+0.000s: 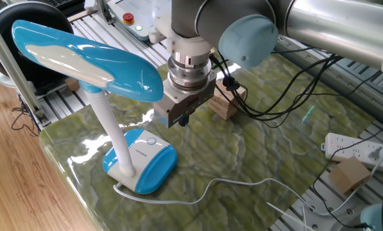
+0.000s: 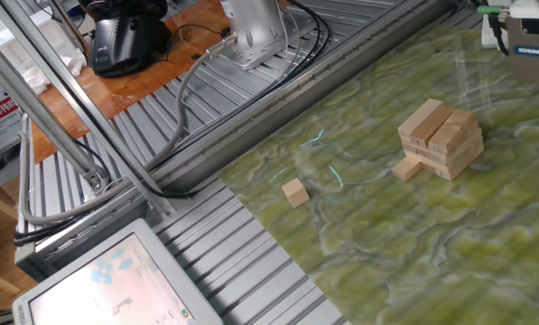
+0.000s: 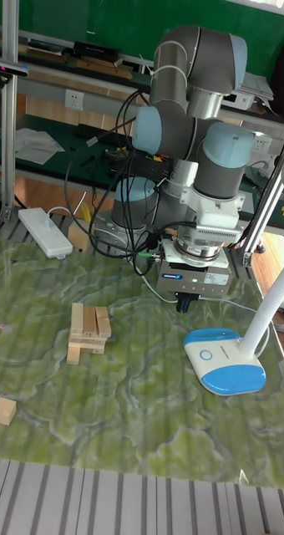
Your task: Turn on the desk lamp by pressing the button
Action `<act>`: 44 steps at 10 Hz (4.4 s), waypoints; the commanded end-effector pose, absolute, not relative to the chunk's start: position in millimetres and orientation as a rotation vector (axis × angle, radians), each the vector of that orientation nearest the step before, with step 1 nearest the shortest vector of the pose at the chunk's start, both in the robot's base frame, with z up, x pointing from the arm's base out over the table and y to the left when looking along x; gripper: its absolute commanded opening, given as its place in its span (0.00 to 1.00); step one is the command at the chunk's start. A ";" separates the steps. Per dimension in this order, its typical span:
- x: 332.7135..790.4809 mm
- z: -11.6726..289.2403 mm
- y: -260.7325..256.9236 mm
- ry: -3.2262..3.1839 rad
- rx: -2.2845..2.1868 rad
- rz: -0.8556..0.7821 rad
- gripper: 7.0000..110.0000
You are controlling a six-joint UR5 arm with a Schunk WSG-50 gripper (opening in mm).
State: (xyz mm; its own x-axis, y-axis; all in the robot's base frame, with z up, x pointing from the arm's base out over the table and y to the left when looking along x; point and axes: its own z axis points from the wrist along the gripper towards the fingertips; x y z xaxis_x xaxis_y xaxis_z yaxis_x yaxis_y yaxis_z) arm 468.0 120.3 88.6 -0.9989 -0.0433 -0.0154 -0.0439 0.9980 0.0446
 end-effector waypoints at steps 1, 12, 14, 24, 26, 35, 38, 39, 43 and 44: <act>466.3 90.5 125.1 3.128 -0.070 0.090 0.00; 460.8 90.2 117.8 3.147 -0.168 0.046 0.00; 462.7 90.1 115.1 3.141 -0.148 0.028 0.00; 544.6 94.9 158.4 3.151 -0.144 0.065 0.00; 549.2 80.3 158.1 3.140 -0.146 0.052 0.00; 534.5 50.2 185.5 3.122 -0.198 0.075 0.00; 531.3 46.3 193.5 3.123 -0.202 0.121 0.00; 531.6 43.6 194.5 3.121 -0.200 0.145 0.00; 529.1 41.3 196.1 3.130 -0.197 0.241 0.00; 526.8 40.4 195.8 3.130 -0.210 0.261 0.00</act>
